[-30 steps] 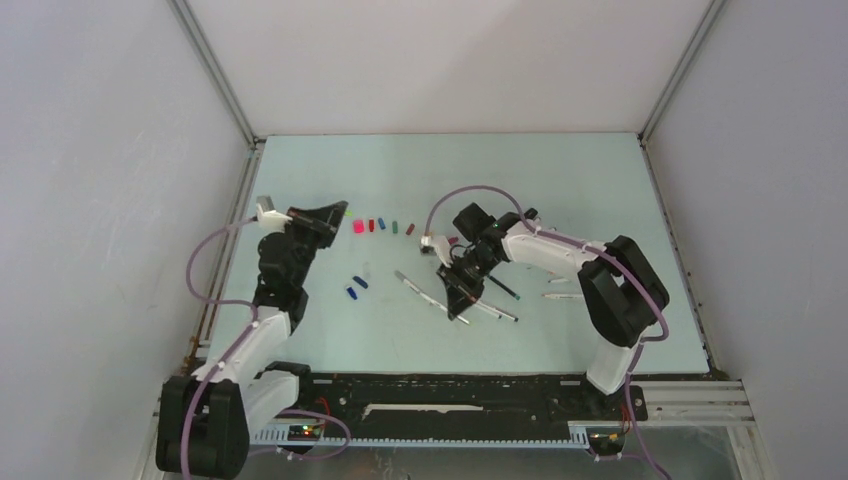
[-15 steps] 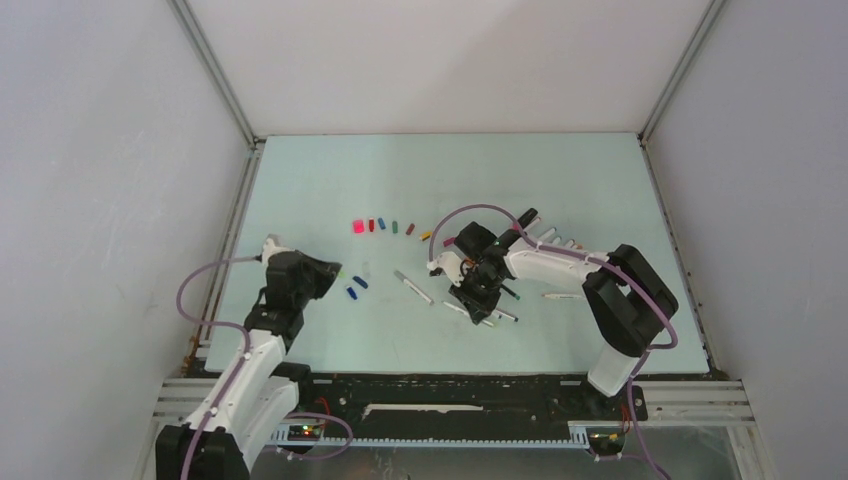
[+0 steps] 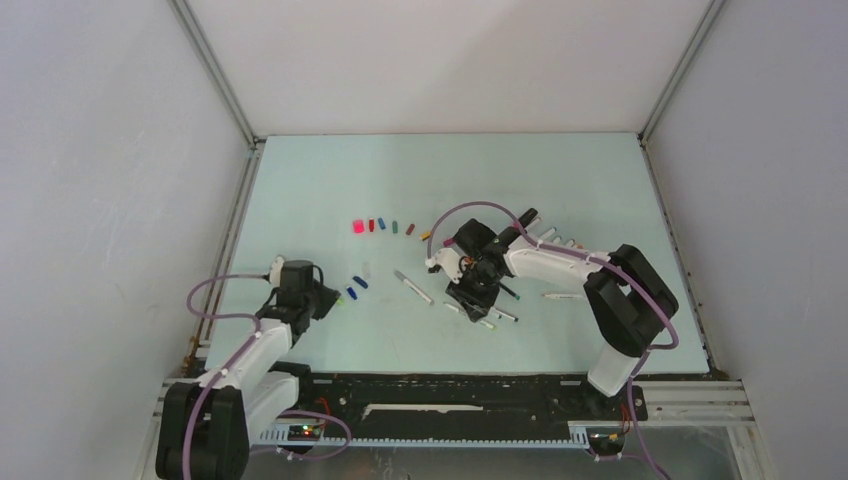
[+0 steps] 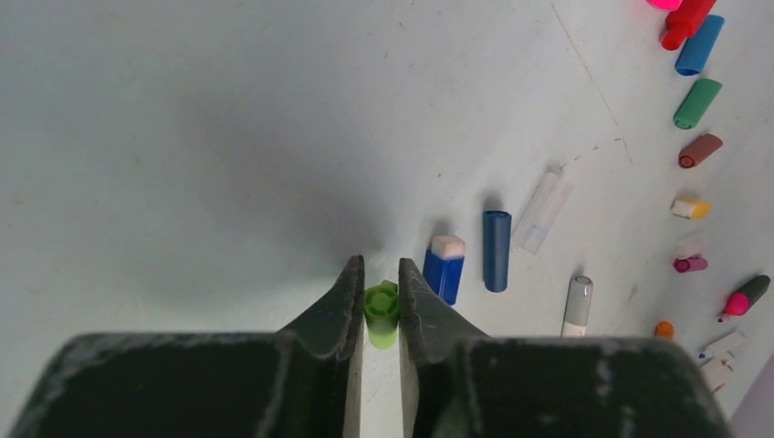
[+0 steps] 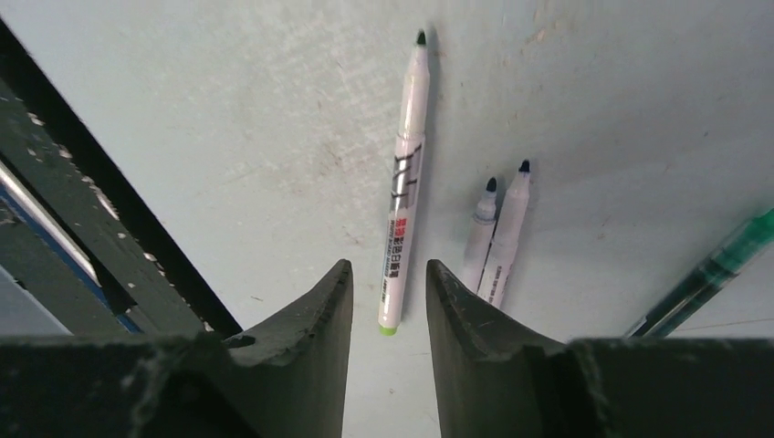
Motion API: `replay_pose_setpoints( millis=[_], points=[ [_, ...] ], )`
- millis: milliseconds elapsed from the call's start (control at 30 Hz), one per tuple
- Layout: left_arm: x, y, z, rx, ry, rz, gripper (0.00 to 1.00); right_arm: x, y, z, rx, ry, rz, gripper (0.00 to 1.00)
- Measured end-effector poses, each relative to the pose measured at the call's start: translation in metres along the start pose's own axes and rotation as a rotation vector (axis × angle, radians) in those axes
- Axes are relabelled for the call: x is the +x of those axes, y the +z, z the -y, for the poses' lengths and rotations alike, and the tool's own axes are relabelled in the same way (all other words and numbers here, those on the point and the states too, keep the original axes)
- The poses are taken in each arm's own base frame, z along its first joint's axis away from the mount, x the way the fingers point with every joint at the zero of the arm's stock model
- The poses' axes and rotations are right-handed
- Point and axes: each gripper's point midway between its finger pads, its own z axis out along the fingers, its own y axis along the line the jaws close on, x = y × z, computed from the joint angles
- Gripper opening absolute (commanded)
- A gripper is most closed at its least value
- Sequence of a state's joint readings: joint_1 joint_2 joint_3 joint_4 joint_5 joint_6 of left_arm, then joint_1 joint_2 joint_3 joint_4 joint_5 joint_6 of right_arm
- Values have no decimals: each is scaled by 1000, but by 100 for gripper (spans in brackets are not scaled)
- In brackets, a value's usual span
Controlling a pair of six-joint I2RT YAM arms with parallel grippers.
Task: Open the pen caps
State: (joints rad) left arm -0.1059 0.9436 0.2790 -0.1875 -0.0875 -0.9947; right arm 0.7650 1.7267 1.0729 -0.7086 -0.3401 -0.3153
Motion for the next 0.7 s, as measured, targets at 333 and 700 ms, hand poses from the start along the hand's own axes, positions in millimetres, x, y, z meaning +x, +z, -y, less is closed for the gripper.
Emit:
replay_pose_setpoints(
  millis=[333,700],
  points=[
    [-5,-5,2,6,-45,25,51,-115,-20,-7,-64,-69,237,46],
    [-25,-42,25,165,-35,133,80,-133,40,8,-49,8,134,44]
  ],
)
